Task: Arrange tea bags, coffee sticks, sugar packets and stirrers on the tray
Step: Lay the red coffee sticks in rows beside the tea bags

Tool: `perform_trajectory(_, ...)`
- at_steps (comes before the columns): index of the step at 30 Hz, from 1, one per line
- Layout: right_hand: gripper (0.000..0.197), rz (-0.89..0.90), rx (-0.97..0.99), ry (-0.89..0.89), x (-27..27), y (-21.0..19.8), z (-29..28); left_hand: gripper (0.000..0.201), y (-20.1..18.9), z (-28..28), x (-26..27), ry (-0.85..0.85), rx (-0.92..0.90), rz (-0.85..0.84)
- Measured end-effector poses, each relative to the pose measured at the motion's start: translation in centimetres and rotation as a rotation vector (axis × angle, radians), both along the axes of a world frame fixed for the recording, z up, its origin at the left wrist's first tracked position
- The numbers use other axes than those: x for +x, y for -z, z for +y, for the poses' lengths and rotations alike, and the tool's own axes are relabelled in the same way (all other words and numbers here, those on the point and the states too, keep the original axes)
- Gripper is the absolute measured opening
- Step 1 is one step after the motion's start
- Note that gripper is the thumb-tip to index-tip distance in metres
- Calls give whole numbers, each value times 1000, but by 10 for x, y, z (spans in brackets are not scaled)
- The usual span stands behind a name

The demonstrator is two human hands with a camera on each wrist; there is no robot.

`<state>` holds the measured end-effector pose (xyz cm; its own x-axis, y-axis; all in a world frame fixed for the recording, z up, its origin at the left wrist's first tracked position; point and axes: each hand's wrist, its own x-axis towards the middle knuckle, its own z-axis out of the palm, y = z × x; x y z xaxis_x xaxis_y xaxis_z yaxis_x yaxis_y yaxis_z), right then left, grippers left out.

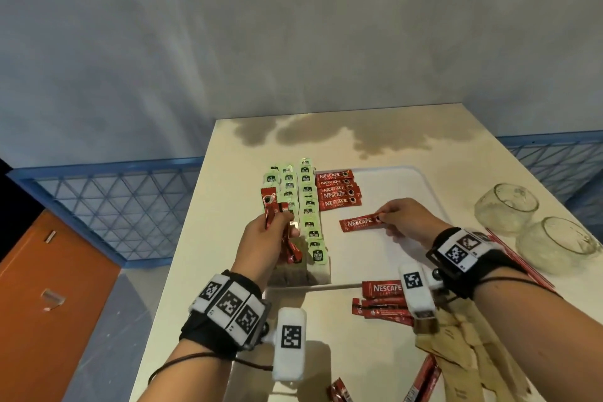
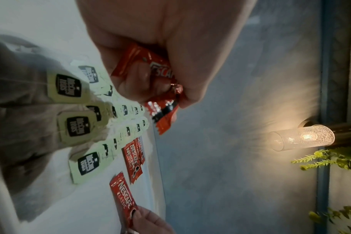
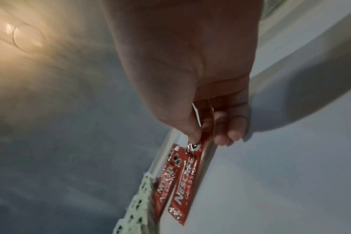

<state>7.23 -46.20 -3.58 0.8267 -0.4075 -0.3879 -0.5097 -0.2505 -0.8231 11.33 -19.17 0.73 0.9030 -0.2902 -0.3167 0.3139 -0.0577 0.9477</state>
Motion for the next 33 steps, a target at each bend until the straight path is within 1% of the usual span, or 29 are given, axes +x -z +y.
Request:
perform_trajectory(2, 15, 26, -54, -10, 10, 9, -2, 17, 1, 4, -1, -8, -2, -11)
perform_trajectory(4, 8, 16, -70, 14, 21, 14, 0, 12, 1, 5, -1, -13, -5, -36)
perform_trajectory(5, 9, 2, -44, 52, 28, 18, 1, 12, 1, 5, 0, -10, -4, -45)
perform_trajectory(7, 17, -14, -3, 120, 38, 23, 4, 16, 2, 6, 0, -5, 5, -63)
perform_trajectory(10, 24, -19, -17, 121, 51, 33, 3, 18, 4, 7, 1, -12, 6, -64)
perform_trajectory(13, 29, -18, -76, 97, 61, 42, 0, 16, 6, 9, 1, -15, 0, -63)
perform_trajectory(16, 28, -21, -138, 110, 67, 40, 5, 8, 6, 9, 1, -14, -30, -53)
perform_trajectory(19, 33, 31, -242, 80, 70, 37, 6, 12, 6, 11, 1, -15, -38, -51)
perform_trajectory(23, 22, 94, -310, 47, 64, 23, 13, 11, 7, 15, 2, -50, 18, -86)
perform_trajectory(24, 24, 107, -338, 49, 59, 18, 14, 10, 7, 15, 1, -66, 19, -83)
perform_trajectory(26, 29, 62, -386, 84, 45, 7, 21, 9, 6, 15, -2, -82, 16, -78)
perform_trajectory(27, 31, 2, -328, 126, 33, -1, 27, 10, 5, 13, -4, -82, 22, -74)
perform_trajectory(28, 30, -81, -203, 155, 20, -9, 37, 11, 4, 12, -7, -88, 25, -69)
perform_trajectory(29, 29, -156, -37, 144, 6, -19, 50, 13, 4, 10, -11, -91, 19, -62)
perform_trajectory(30, 29, -190, 103, 82, -7, -28, 62, 16, 4, 7, -15, -92, 14, -57)
perform_trajectory(31, 30, -189, 176, -8, -16, -34, 73, 18, 5, 4, -18, -88, 14, -57)
perform_trajectory(33, 35, -146, 240, -146, -29, -40, 90, 18, 8, -3, -25, -79, 16, -83)
